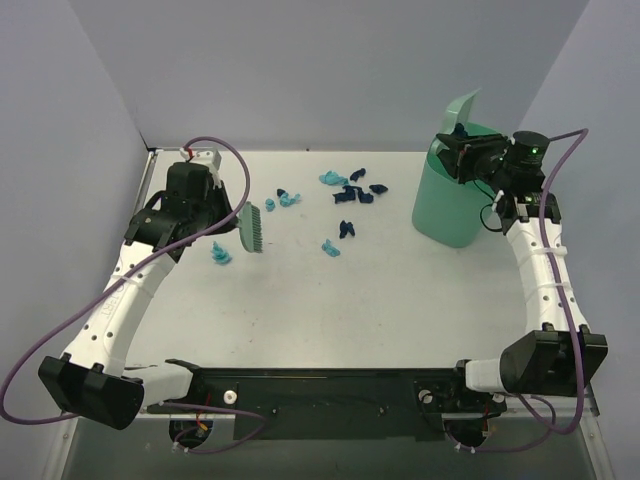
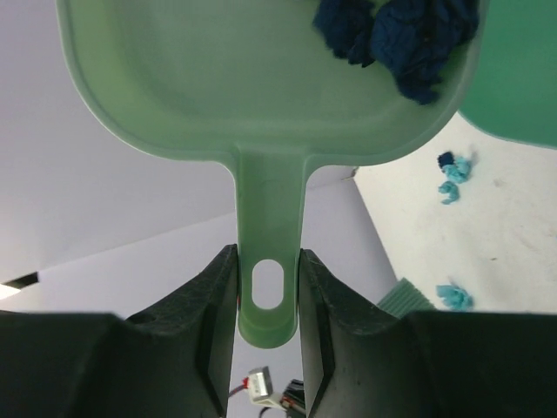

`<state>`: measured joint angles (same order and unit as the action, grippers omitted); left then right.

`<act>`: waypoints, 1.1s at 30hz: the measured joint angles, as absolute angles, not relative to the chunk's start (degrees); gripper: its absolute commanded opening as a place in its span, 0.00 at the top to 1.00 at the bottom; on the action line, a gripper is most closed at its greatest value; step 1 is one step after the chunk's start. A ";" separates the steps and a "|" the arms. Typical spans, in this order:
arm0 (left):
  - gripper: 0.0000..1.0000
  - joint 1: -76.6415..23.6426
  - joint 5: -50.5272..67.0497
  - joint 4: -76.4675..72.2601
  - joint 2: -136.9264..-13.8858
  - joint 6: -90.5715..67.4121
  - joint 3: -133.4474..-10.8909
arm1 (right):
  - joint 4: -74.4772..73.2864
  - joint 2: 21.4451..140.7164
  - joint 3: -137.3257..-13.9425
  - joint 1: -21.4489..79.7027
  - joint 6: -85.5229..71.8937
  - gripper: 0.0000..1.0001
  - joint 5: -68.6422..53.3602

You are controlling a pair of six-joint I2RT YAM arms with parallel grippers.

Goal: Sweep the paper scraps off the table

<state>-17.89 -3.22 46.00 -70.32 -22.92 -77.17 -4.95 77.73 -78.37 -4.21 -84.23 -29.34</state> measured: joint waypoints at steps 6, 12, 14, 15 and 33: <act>1.00 -17.89 -2.90 45.95 -70.61 -22.96 -77.17 | 1.39 76.14 -73.56 -4.21 -93.38 1.00 -28.03; 1.00 -17.89 -2.57 45.58 -71.00 -23.33 -77.17 | 3.79 75.00 -72.20 -4.21 -97.43 1.00 -26.92; 1.00 -17.89 -2.46 45.56 -71.02 -23.42 -77.17 | 4.14 74.06 -71.48 -4.21 -97.86 1.00 -26.55; 1.00 -17.91 -2.39 45.45 -71.05 -23.53 -77.17 | 4.14 73.58 -71.22 -4.21 -97.95 1.00 -26.35; 1.00 -34.28 -1.58 18.65 -80.31 -42.41 -73.01 | -23.24 74.15 -93.93 8.12 -60.25 1.00 -23.66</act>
